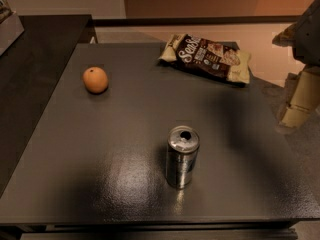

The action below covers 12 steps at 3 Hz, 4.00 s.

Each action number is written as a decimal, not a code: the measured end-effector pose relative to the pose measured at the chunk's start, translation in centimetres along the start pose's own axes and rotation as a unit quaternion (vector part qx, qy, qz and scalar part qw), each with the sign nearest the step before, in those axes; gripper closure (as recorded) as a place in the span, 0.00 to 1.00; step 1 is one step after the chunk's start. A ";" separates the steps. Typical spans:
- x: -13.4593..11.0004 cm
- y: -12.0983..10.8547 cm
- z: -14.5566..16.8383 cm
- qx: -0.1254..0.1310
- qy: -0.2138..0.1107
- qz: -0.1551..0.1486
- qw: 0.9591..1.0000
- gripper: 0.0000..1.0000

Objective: Pick redbull can

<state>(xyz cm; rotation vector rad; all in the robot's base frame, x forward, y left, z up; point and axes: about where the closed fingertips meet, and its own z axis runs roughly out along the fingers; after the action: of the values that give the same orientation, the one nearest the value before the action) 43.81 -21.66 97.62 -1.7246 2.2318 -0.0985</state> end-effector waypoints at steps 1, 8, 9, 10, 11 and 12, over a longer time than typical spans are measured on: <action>0.0 0.0 0.0 0.000 0.000 0.000 1.000 0.00; -9.5 12.5 7.8 -0.138 -0.248 -0.085 0.955 0.00; -10.6 13.2 7.9 -0.150 -0.270 -0.087 0.947 0.00; -11.5 13.4 7.9 -0.155 -0.285 -0.089 0.942 0.17; -12.0 13.8 7.6 -0.159 -0.297 -0.091 0.937 0.40; -12.4 14.0 7.3 -0.162 -0.306 -0.094 0.933 0.64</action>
Offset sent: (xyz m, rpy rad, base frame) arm -0.0084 0.0128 -0.0309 0.1117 0.0573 0.0655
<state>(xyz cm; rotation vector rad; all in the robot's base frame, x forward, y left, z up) 35.63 -5.10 89.79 -1.7972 1.6815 0.7059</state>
